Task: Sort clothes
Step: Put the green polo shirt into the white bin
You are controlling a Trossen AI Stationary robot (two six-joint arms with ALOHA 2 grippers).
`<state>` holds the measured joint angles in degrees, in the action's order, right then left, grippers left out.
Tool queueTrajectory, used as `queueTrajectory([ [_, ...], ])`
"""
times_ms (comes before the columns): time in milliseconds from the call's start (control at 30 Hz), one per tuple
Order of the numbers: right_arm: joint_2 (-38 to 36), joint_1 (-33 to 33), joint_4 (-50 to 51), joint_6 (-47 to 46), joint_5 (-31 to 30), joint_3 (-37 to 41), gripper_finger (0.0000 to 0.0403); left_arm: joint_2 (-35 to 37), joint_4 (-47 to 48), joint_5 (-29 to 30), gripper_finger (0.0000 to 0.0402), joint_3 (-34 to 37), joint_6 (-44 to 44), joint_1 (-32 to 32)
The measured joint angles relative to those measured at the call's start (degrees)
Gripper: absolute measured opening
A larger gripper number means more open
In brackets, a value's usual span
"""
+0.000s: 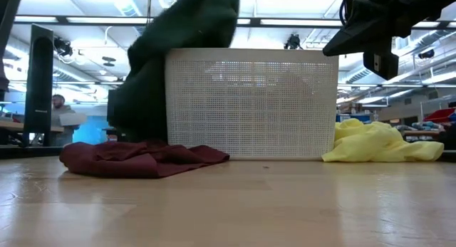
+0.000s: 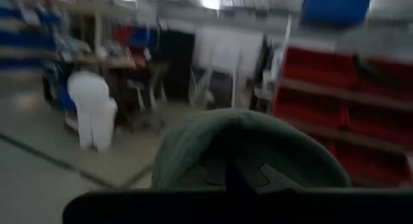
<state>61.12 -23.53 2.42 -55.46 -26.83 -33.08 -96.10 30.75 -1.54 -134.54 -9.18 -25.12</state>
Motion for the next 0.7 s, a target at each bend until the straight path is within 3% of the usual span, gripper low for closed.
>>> queueTrajectory([
  [133,0.0,0.02,-0.05,-0.02,-0.03,0.0,0.0003,-2.11,7.43,-0.69,0.0,2.0,0.82,0.02],
  [400,0.0,0.02,-0.24,-0.06,-0.11,0.0,0.0008,-6.26,22.94,5.81,0.0,6.85,3.13,-0.01],
  [700,0.0,0.02,-0.73,-0.15,-0.11,0.0,0.0004,-7.56,21.72,2.81,0.0004,22.58,2.98,0.56],
])
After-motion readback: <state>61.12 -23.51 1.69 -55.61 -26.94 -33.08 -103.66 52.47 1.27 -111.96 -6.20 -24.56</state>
